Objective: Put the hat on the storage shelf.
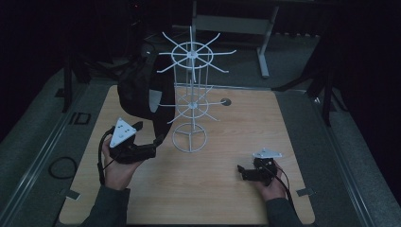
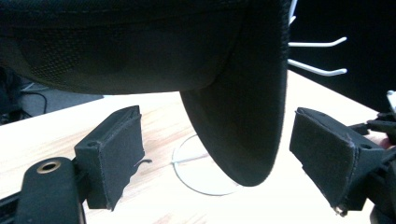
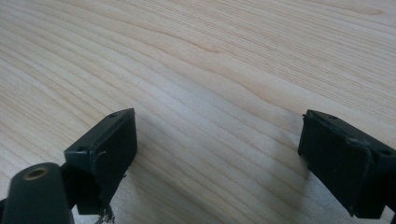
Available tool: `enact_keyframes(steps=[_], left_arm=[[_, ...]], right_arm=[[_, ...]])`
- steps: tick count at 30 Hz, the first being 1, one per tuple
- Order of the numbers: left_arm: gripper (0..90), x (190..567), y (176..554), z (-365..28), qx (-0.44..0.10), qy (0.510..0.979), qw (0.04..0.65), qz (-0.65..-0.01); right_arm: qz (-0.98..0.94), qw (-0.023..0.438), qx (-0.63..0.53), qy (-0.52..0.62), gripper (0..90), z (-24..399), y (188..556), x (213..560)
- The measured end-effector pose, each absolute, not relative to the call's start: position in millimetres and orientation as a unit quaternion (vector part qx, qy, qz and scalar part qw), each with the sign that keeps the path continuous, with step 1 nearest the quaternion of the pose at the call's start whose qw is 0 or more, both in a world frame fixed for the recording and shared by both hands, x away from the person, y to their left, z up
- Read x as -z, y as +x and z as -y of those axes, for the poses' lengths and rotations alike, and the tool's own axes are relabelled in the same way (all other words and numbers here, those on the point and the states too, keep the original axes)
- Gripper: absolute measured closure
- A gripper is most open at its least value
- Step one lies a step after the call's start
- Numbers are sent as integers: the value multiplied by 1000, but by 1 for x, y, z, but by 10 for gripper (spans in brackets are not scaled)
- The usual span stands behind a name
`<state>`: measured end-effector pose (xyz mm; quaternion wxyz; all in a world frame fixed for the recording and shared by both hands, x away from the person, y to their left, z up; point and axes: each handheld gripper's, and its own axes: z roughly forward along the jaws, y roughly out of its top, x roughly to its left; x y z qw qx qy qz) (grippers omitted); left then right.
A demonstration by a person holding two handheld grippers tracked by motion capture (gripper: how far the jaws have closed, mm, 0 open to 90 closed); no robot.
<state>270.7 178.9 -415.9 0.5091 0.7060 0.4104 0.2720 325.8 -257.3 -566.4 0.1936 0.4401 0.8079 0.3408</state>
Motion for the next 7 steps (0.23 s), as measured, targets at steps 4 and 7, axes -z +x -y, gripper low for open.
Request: enact_keyframes(steps=[4, 7], left_arm=[[175, 417, 269, -179, -261, 706, 512, -414], [175, 420, 269, -179, -258, 707, 508, -418]], right_arm=[[-808, 194, -341, 440, 115, 257, 326, 566], [-808, 194, -341, 440, 115, 257, 326, 566]])
